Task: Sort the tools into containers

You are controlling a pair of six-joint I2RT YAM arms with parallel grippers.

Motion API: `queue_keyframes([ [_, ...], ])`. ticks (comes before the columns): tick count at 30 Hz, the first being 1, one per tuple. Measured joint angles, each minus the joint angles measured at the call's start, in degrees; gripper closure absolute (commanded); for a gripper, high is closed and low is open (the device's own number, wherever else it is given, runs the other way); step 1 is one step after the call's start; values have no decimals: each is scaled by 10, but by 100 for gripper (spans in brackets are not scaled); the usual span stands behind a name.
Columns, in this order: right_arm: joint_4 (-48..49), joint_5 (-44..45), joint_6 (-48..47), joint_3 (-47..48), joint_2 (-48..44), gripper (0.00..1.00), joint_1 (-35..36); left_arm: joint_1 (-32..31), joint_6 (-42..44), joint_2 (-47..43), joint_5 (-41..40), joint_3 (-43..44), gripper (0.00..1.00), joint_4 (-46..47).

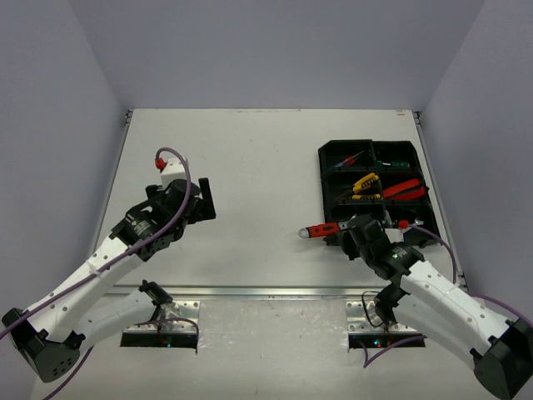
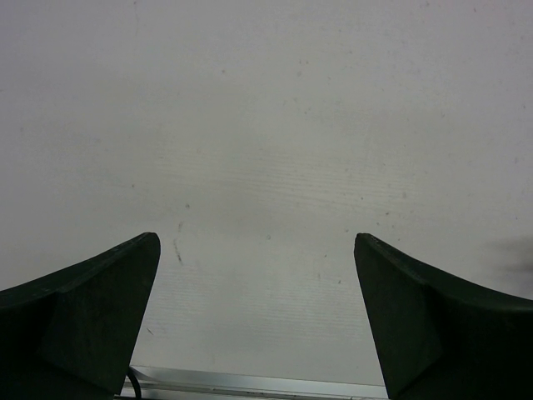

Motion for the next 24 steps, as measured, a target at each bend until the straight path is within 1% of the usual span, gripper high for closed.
queue_keyframes([
  [1,-7,5,6,1,0,100,0,0,1,0,0,-3,0,4],
  [2,-13,9,11,1,0,96,0,0,1,0,1,-5,0,8],
  [3,-17,11,14,1,0,89,0,0,2,2,2,-6,0,9],
  [4,-21,15,17,1,0,79,0,0,3,6,2,-7,0,10],
  [5,-24,18,20,1,0,74,0,0,3,9,2,-7,0,12],
  [7,-26,23,23,2,1,72,0,0,3,15,4,-7,0,14],
  [9,-26,28,25,3,2,63,0,0,3,19,5,-7,0,16],
  [10,-24,32,25,5,3,63,0,0,3,19,5,-8,0,17],
  [12,-18,36,22,12,8,42,0,0,3,18,5,-9,0,19],
  [14,-12,41,16,23,13,33,0,0,4,17,6,-10,0,21],
  [16,-7,45,1,38,17,21,0,0,4,16,7,-10,0,22],
  [18,7,48,-28,55,17,10,0,0,4,16,7,-10,0,24],
  [20,26,48,-81,74,16,1,0,0,3,16,5,-11,0,26],
  [21,36,48,-117,85,16,1,0,0,3,16,4,-12,0,26],
  [24,39,28,-314,162,39,1,0,1,-5,16,-13,-14,0,27],
])
